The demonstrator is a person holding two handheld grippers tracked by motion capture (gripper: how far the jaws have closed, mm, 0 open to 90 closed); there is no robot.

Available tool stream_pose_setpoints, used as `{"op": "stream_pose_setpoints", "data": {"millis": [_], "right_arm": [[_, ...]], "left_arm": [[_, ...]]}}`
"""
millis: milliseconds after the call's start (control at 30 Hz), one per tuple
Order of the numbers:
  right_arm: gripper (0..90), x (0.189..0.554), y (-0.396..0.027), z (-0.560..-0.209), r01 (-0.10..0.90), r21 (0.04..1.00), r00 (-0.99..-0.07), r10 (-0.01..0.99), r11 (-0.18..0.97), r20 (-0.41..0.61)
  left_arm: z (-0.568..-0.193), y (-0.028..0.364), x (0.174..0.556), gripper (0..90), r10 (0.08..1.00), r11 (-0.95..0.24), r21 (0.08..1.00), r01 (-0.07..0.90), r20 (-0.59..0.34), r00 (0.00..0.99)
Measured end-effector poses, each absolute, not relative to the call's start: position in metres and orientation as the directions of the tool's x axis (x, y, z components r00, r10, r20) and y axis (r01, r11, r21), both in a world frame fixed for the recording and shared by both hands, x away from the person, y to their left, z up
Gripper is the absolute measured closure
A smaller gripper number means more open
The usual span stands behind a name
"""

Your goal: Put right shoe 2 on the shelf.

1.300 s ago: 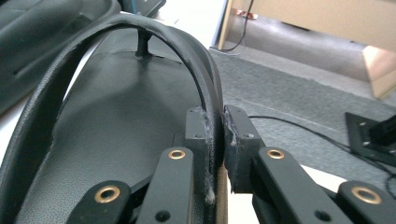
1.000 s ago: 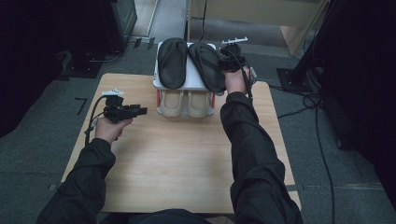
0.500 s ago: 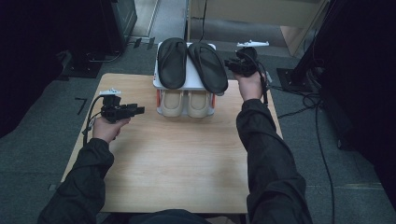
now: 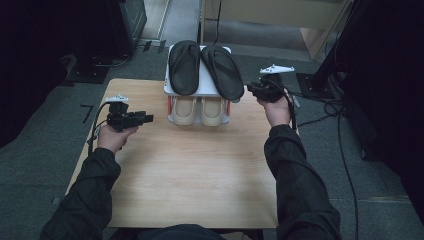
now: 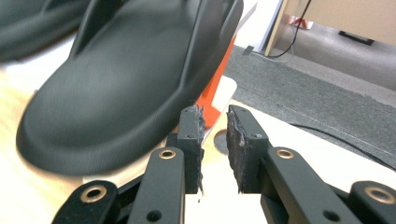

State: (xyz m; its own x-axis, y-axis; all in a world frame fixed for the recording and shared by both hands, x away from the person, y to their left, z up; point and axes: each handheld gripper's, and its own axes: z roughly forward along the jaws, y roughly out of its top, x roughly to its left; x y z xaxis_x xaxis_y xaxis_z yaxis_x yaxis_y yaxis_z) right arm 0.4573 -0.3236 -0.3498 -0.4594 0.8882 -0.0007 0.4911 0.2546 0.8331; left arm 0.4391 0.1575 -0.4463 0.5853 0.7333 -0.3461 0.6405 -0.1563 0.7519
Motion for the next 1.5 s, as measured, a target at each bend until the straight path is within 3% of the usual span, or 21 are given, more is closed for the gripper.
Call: {"op": "stream_pose_setpoints", "data": {"millis": [867, 933, 1067, 1500], "right_arm": [[71.3, 0.441, -0.285, -0.368, 0.459, 0.841, -0.562, 0.827, 0.287, 0.025], [62.1, 0.44, -0.286, -0.367, 0.452, 0.841, -0.565, 0.825, 0.296, 0.013], [55.4, 0.432, -0.289, -0.367, 0.446, 0.85, -0.591, 0.806, 0.282, 0.042], [52.8, 0.432, -0.267, -0.366, 0.397, 0.86, -0.634, 0.773, 0.32, 0.005]], "left_arm": [[-0.448, 0.151, 0.439, 49.1, 0.733, -0.177, 0.746, 0.642, -0.335, 0.592], [-0.448, 0.152, 0.438, 49.3, 0.736, -0.179, 0.748, 0.639, -0.329, 0.591], [-0.447, 0.153, 0.438, 49.5, 0.738, -0.172, 0.752, 0.636, -0.329, 0.589], [-0.448, 0.152, 0.438, 49.9, 0.738, -0.175, 0.751, 0.637, -0.328, 0.59]]}}
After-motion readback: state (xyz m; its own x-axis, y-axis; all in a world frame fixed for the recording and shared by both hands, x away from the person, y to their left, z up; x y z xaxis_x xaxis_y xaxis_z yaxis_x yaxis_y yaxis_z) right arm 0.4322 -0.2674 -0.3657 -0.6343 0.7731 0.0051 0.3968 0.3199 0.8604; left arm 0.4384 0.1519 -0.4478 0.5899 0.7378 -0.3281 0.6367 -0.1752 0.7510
